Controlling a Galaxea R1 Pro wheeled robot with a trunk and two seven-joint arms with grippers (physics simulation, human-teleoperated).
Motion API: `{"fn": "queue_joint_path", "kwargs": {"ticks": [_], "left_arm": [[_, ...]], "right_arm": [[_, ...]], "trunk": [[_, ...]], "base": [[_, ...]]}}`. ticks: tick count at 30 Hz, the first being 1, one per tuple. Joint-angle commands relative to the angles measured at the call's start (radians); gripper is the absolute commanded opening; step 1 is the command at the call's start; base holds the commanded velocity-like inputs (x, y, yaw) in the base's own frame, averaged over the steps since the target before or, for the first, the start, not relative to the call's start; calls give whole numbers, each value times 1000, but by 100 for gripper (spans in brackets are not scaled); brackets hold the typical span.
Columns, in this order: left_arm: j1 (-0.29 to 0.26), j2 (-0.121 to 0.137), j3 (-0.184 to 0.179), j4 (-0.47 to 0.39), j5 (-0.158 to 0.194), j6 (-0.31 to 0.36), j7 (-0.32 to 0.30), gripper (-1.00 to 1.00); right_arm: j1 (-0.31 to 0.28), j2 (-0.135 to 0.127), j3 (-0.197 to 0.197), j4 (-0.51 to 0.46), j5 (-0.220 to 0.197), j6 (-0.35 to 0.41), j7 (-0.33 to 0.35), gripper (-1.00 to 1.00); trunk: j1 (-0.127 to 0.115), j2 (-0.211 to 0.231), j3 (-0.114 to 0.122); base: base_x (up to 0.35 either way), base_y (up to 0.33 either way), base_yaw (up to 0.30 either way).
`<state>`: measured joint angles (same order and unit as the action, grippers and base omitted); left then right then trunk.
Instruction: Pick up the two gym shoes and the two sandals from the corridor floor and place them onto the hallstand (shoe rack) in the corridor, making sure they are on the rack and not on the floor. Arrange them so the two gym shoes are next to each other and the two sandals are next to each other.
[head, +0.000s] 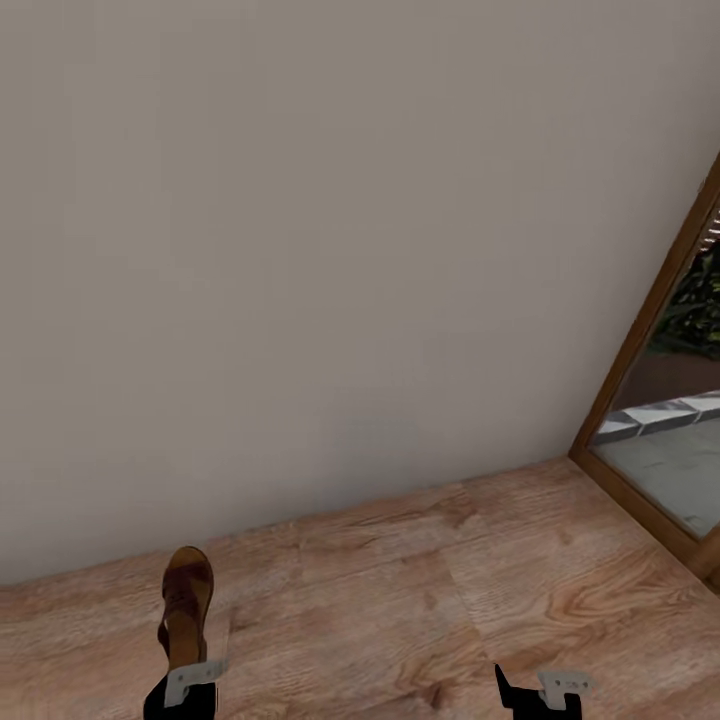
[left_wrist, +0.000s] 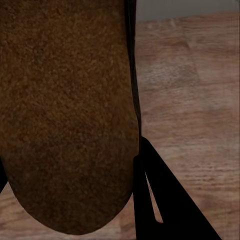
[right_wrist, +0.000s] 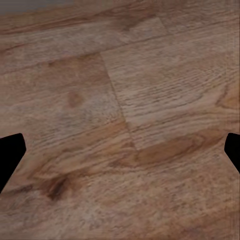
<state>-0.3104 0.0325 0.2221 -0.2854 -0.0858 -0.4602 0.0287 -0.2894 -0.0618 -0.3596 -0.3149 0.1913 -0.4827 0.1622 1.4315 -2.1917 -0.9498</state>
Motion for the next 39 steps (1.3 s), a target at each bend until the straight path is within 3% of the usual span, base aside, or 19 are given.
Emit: {"fn": "queue_joint_path", "kwargs": {"ticks": [1, 24, 39], "left_arm": [[-1, 0, 4, 1, -10, -3, 4, -100], [3, 0, 10, -5, 1, -5, 4, -100], [4, -1, 10, -7, 1, -5, 4, -100]], "right_arm": [[-1, 0, -9, 0, 8, -4, 5, 100], [-1, 0, -9, 0, 9, -4, 6, 100], [-1, 0, -9, 0, 10, -4, 7, 100]], "trunk": [[0, 0, -1], [0, 0, -1], [0, 0, -1]], "base": [[0, 0, 273], [0, -2, 273], [-29, -241, 273]]}}
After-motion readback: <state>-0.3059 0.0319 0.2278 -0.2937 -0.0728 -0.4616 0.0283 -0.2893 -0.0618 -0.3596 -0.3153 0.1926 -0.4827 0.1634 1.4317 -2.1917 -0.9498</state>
